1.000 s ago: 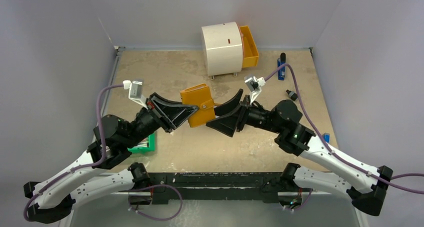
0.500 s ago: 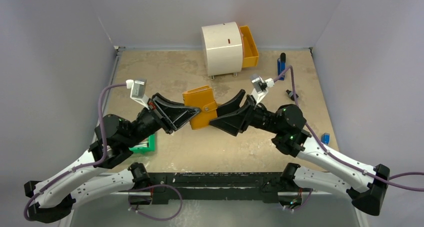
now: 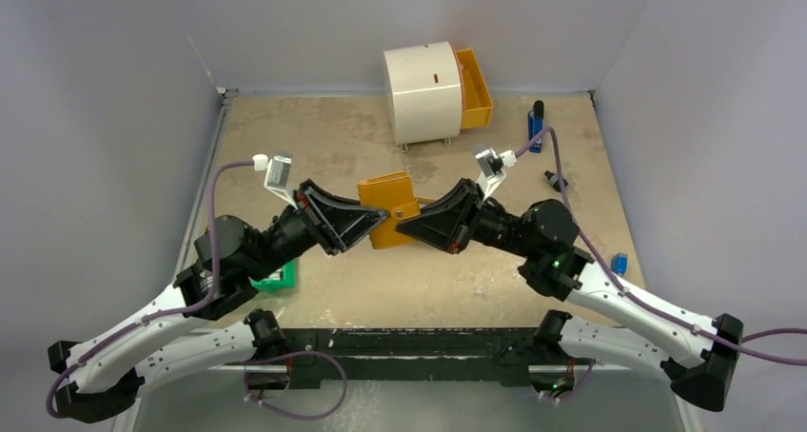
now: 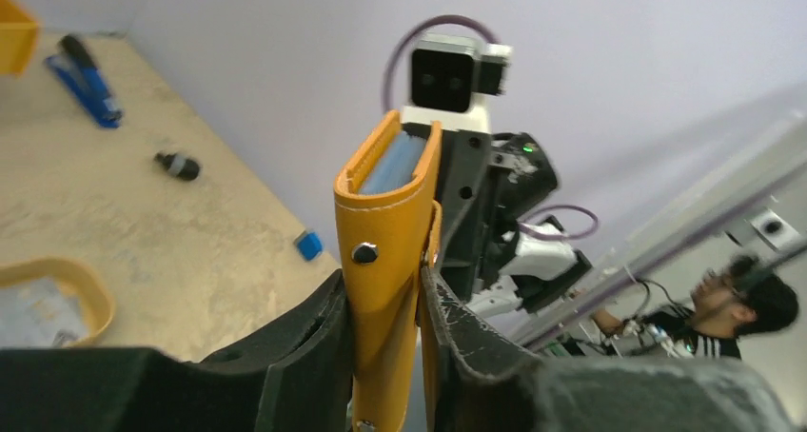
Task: Put the credit cards into the card holder
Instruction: Close the card holder.
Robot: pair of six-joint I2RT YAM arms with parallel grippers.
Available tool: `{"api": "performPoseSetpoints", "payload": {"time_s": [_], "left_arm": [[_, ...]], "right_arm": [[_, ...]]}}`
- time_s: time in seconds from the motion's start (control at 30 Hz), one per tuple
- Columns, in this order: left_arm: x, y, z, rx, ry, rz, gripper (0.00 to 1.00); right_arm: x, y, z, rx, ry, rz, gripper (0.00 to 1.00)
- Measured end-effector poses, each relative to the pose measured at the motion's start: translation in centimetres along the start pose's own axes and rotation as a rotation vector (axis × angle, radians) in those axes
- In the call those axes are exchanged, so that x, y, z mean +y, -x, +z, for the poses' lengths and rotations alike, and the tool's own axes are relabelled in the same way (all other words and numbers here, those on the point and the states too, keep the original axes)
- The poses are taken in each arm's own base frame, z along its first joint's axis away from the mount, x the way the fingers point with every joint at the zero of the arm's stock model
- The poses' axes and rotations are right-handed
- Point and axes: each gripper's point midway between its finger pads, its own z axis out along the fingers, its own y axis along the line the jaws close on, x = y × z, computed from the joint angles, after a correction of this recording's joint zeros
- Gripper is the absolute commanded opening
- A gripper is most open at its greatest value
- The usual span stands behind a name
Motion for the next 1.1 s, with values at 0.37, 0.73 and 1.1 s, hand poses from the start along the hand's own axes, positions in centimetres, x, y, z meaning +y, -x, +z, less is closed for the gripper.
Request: {"api": "performPoseSetpoints", "payload": {"time_s": [0.37,0.73,1.1], "left_arm": [[10.5,4.0,-9.1,-0.257,0.584,0.079,0.74],[17.4,0.9,-12.6,-0.224,0.874,0.133,0.67],[20.9,-5.6,-11.6,-0.015,0.893,0.134,0.66]], "right_arm": [[-11.4,-4.1,-8.0,0.141,-0.703,-0.009,0.0],[-18.9,-13.8,-13.2,0.297,-0.919,0.157,0.0],[-22.0,-17.3,-10.9,0.248,-0.874,0.316,0.0]]}}
